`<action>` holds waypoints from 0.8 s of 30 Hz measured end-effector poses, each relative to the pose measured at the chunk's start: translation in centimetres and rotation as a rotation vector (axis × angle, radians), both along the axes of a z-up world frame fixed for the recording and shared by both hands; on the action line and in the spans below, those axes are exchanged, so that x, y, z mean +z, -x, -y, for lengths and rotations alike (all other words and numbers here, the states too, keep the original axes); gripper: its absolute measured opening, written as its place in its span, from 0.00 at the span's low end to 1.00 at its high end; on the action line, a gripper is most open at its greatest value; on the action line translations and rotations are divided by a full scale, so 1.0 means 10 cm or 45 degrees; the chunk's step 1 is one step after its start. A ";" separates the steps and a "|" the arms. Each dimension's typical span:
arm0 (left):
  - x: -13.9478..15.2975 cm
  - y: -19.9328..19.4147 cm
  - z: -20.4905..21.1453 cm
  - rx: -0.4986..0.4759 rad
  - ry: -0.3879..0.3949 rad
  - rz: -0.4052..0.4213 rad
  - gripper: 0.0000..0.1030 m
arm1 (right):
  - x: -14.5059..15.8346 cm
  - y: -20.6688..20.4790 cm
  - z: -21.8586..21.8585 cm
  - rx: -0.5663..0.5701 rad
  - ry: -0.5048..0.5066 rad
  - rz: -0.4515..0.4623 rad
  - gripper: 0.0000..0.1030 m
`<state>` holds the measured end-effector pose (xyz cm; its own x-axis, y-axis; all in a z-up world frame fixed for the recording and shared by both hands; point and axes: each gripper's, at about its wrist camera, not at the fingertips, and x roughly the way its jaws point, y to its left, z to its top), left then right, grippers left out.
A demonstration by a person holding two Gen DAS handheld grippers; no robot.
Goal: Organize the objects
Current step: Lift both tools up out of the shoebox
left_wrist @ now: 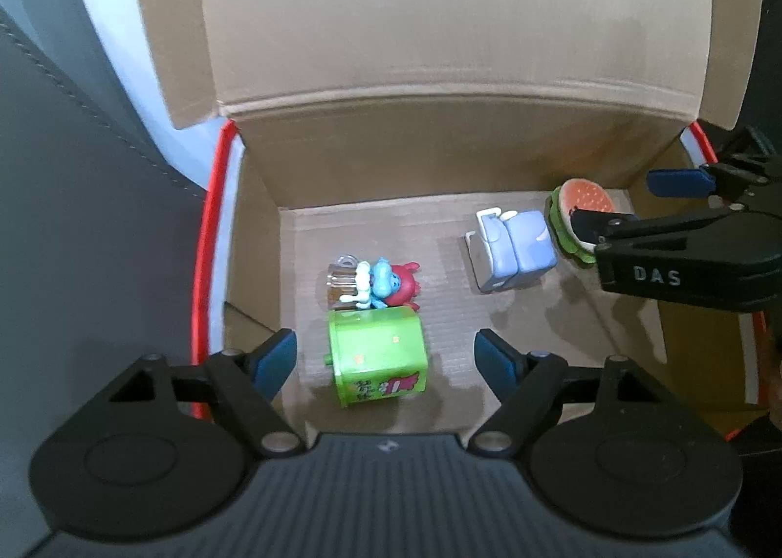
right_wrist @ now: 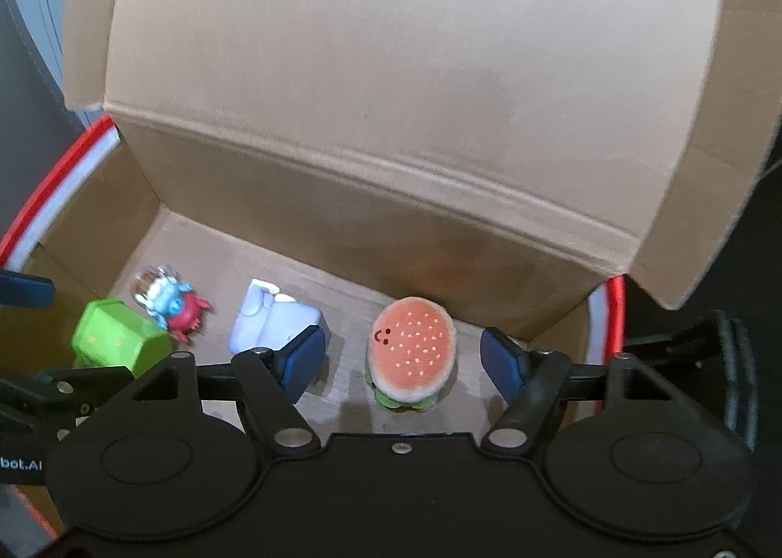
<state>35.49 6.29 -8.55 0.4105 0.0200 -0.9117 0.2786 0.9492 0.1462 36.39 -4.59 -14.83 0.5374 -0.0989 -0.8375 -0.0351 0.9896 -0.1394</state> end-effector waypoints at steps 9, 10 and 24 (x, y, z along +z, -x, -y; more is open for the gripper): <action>0.33 0.16 -0.01 0.017 0.034 0.064 0.78 | 0.27 0.17 0.11 -0.018 -0.061 0.066 0.80; 0.35 0.18 0.00 0.018 0.033 0.069 0.78 | 0.30 0.20 0.12 -0.021 -0.071 0.077 0.81; 0.75 0.47 -0.04 0.051 0.039 0.190 0.92 | 0.72 0.64 0.36 -0.095 -0.212 0.184 0.90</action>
<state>30.81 6.68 -1.06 0.5406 0.0123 -0.8412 0.2177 0.9638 0.1540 30.01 -8.15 -7.62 0.6492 -0.0097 -0.7606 0.0475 0.9985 0.0278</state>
